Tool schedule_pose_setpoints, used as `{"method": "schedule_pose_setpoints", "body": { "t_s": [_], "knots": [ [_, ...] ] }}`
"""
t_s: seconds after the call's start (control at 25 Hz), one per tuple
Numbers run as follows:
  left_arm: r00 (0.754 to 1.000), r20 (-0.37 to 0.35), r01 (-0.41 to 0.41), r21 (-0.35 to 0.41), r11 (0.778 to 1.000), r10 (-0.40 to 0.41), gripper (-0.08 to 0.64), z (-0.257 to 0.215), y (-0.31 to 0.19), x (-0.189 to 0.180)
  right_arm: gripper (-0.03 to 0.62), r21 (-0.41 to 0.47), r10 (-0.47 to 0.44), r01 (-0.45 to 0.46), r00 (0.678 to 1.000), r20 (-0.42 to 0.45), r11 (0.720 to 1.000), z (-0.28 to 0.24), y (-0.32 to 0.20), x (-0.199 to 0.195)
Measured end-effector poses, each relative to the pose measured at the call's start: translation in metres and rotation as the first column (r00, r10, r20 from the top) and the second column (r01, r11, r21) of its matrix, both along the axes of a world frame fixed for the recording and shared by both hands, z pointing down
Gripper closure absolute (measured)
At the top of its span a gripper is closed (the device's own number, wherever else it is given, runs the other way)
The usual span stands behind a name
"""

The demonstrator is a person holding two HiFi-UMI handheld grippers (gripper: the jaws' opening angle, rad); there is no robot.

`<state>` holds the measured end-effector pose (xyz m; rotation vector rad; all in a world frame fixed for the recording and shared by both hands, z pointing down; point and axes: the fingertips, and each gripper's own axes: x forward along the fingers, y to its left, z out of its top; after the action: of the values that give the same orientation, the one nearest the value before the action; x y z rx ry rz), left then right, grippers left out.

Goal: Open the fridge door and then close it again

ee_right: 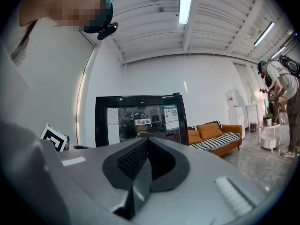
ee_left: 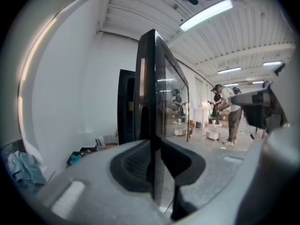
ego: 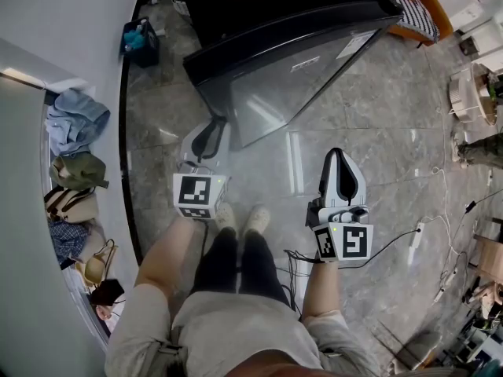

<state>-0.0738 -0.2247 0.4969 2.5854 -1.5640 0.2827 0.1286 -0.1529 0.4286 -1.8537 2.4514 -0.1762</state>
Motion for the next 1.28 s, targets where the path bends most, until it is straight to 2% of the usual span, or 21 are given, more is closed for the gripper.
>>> {"method": "schedule_pose_setpoints", "body": {
  "t_s": [1.28],
  "knots": [
    [0.999,0.022,-0.023,-0.012,1.0,0.023,0.476,0.003,-0.096,-0.04,0.591,-0.024,0.034,-0.034,0.999,-0.005,0.999,0.011,-0.014,-0.009]
  ]
}}
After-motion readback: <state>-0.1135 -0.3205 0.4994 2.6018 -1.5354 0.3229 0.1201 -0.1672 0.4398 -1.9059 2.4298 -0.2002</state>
